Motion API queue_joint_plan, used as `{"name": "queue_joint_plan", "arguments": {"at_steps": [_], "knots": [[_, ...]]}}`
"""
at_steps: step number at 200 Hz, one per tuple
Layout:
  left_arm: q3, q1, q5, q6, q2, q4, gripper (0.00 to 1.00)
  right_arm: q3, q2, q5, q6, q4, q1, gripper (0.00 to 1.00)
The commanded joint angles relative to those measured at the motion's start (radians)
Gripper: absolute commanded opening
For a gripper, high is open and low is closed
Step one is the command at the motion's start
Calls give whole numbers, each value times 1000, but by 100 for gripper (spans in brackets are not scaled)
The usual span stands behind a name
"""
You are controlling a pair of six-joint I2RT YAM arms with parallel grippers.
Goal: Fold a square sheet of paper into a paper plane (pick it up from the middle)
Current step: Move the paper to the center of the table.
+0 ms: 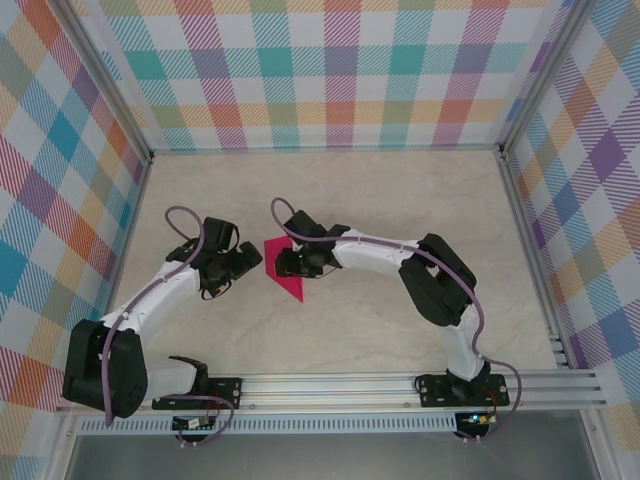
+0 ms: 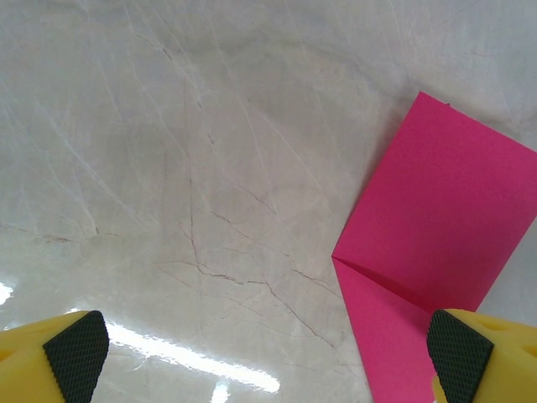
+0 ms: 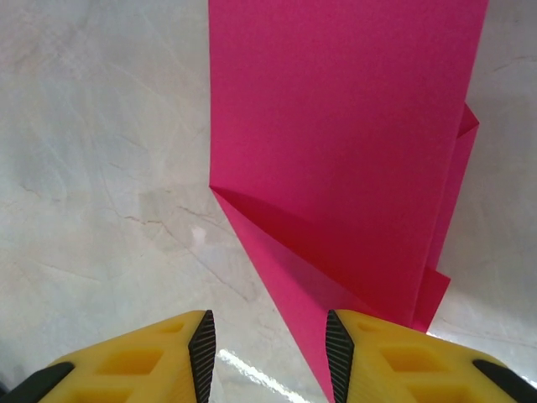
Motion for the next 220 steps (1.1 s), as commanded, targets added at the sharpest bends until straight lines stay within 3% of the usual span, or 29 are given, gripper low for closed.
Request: {"name": "queue_joint_plan", "arguments": {"at_steps": [1,112,183,220], "knots": [[-10,18,32,-8,7,16,100,32,30,18,16,-27,-6,41],[-20,20,146,-7,37,67,100,-4,78,-8,-15,-64,-20,41],[-48,13,337,25,58,158,98,-244,-110,-29,-195,-55,-62,40],[-65,-22,388,17,60,201,94,-310,-203,-96,-191,12,-92,37]]}}
